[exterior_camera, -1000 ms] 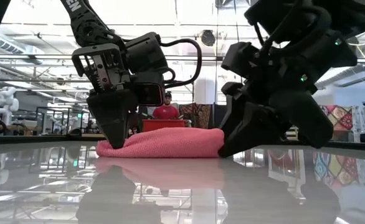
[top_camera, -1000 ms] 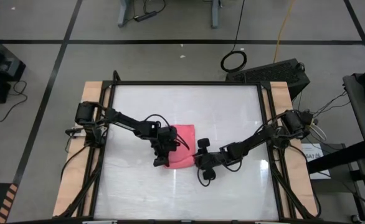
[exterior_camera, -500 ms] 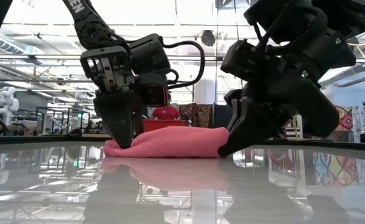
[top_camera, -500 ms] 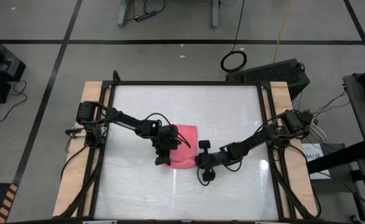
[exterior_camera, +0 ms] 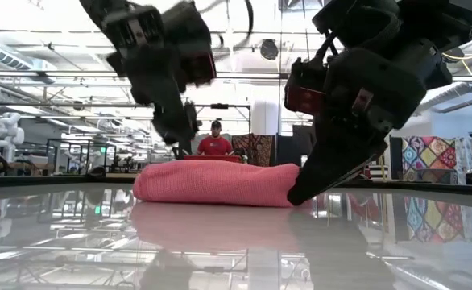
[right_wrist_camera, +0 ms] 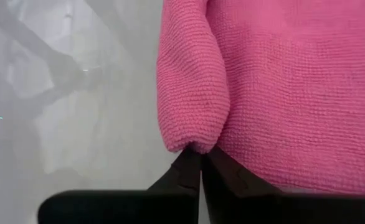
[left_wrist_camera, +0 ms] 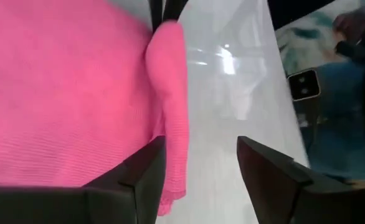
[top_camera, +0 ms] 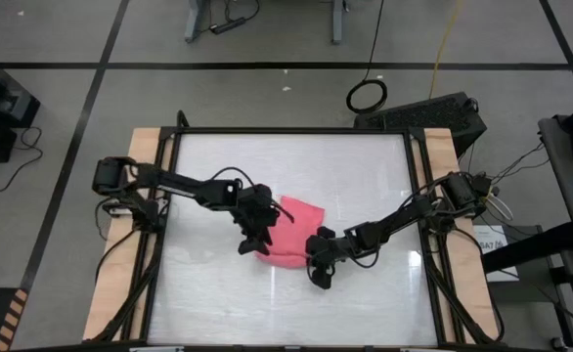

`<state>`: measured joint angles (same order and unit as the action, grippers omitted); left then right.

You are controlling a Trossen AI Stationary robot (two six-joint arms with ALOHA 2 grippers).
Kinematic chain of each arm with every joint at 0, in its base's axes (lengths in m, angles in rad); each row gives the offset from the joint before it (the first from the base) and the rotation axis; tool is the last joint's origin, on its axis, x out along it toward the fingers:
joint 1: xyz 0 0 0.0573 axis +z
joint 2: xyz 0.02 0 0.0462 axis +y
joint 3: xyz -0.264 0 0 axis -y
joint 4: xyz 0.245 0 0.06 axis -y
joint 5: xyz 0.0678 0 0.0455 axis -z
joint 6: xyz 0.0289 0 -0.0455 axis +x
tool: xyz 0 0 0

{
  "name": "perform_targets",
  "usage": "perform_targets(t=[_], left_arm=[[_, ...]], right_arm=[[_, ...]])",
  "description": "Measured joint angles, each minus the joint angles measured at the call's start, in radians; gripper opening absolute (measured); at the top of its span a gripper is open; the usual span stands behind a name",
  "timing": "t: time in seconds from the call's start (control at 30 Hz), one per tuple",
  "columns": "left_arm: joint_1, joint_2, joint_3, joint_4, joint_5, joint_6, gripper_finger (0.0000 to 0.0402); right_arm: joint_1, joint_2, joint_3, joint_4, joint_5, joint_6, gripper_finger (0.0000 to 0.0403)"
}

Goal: Roll towel
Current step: Roll the pink microfiber cloth

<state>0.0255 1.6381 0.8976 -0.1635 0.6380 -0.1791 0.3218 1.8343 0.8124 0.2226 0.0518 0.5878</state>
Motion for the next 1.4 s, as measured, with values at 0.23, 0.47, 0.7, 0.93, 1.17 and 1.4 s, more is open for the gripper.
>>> perform_targets(t=[0.23,0.47,0.7,0.93,1.17,1.4], left_arm=[[-0.153,-0.061,-0.014,-0.065,-0.297,0.213,0.0202],[-0.285,-0.025,-0.043,-0.044,-0.569,0.341,0.0202],[-0.372,-0.022,-0.115,0.045,-0.747,0.35,0.0202],[-0.482,-0.022,-0.149,0.115,-0.904,0.343,0.0202],[-0.567,-0.022,-0.151,0.178,-0.939,0.344,0.0202],[-0.553,-0.011,-0.188,0.216,-0.944,0.351,0.0203]], right_arm=[[0.001,0.0,0.0,0.004,-0.072,0.131,0.0],[0.019,0.0,-0.001,0.052,-0.091,0.152,0.0],[0.021,0.0,-0.001,0.047,-0.087,0.181,0.0],[0.021,0.0,-0.001,0.045,-0.085,0.212,0.0],[0.014,0.0,-0.001,0.043,-0.085,0.236,0.0],[0.011,0.0,-0.001,0.043,-0.084,0.244,0.0]])
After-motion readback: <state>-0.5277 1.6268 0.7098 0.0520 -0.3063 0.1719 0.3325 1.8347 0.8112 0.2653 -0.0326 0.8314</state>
